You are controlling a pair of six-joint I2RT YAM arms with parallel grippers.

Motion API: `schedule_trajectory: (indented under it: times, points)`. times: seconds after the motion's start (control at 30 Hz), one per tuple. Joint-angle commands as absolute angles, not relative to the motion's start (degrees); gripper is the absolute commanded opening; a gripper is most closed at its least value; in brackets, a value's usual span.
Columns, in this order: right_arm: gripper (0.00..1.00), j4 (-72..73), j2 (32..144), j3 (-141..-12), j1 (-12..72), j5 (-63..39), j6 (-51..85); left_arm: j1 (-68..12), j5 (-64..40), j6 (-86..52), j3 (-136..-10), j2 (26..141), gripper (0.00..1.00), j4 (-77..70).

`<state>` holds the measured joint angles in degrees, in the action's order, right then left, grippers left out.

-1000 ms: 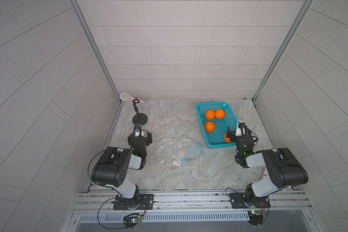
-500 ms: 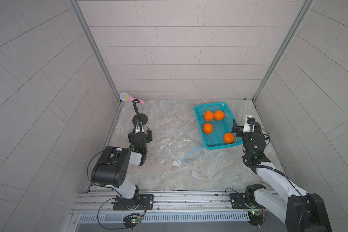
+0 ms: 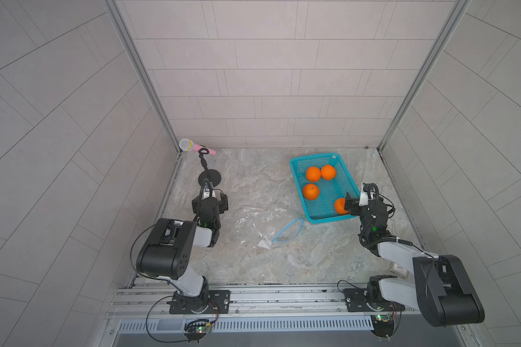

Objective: Open the zip-top bag and take out the orange
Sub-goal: Reset both arms

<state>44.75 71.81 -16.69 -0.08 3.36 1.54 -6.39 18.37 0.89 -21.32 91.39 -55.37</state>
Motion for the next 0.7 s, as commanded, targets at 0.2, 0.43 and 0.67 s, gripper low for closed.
schedule_trajectory:
  times: [0.2,0.43,0.67]
  points:
    - [0.99,71.52,91.52,-13.50,-0.31,-3.14,2.38,-5.97,18.37,1.04,-21.69,90.79,1.00,-55.15]
    - [0.99,64.36,90.85,-16.62,0.46,-1.58,1.98,-5.91,18.24,1.03,-21.80,90.80,1.00,-54.98]
    - [0.99,58.45,89.61,-18.84,0.53,0.61,2.29,-5.89,18.20,1.01,-21.80,90.83,1.00,-54.88]
